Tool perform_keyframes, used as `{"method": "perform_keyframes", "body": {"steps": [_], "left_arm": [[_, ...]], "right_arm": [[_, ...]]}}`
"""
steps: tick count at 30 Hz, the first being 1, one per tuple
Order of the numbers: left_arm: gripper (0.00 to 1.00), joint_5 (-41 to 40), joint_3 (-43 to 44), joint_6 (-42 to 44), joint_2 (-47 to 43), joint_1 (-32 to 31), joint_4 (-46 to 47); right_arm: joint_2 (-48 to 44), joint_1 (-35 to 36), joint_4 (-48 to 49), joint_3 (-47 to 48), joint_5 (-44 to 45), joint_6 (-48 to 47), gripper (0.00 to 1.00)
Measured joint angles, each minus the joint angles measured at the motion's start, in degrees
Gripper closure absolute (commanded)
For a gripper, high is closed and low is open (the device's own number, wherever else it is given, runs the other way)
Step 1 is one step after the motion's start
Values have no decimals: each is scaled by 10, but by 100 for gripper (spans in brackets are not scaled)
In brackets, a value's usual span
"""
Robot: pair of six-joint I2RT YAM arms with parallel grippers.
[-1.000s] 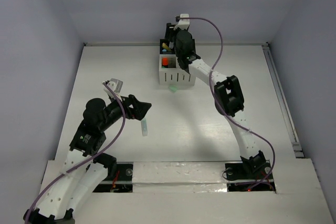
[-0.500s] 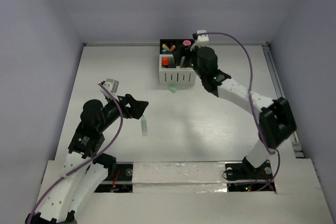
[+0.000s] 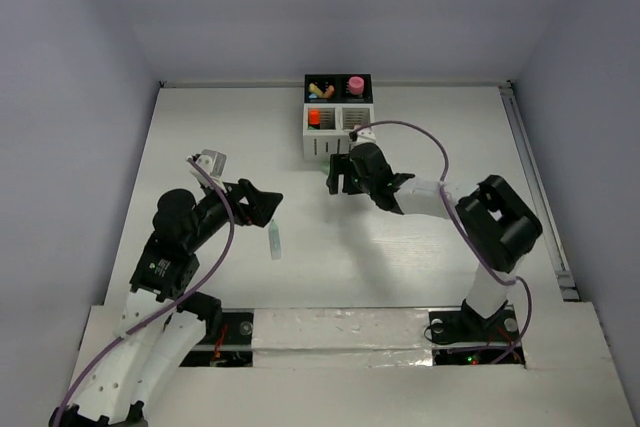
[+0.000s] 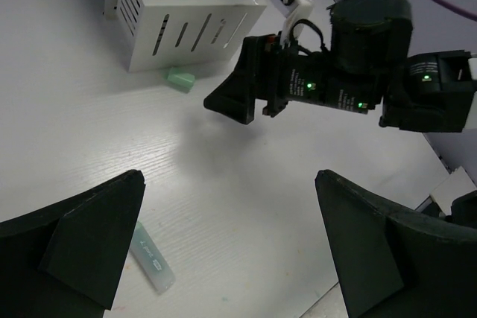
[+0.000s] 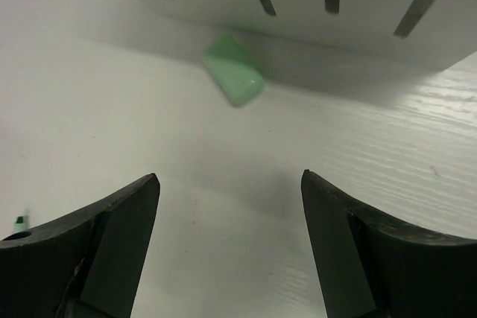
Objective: Sort the stationery into containers
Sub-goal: Move the pen cap to the center of the board.
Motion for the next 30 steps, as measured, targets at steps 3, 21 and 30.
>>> {"method": "perform_keyframes", "body": {"steps": [3,21,30], "left_arm": [[1,1,0,0,0,2,0],[1,10,0,0,2,3,0],[1,11,0,0,5,3,0]], "right_arm": [[46,0,-4,21,7,13,17],[183,12,6,157,97,29,43],[193,37,15,156,123,6,78]]}}
